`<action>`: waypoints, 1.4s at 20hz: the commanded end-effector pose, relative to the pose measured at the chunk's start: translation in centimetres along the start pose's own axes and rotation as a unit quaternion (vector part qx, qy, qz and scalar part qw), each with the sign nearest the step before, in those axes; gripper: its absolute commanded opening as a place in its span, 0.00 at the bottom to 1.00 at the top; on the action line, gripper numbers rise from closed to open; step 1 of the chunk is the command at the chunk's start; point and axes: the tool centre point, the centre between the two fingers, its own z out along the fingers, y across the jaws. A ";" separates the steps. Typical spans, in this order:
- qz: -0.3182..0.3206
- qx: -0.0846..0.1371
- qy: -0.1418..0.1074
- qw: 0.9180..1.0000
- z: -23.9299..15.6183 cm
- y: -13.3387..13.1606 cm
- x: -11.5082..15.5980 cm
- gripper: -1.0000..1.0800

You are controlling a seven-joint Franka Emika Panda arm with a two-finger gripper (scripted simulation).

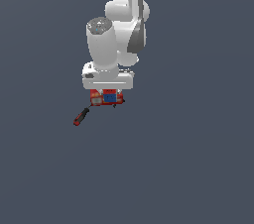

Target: Pick up a designated object from a clutter of objects.

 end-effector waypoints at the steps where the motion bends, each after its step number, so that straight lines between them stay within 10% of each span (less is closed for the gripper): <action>1: 0.000 -0.001 0.001 1.000 -2.0 -1.0 -0.7 0.00; 28: -0.001 0.000 0.001 1.000 -19.6 -10.0 -6.5 0.00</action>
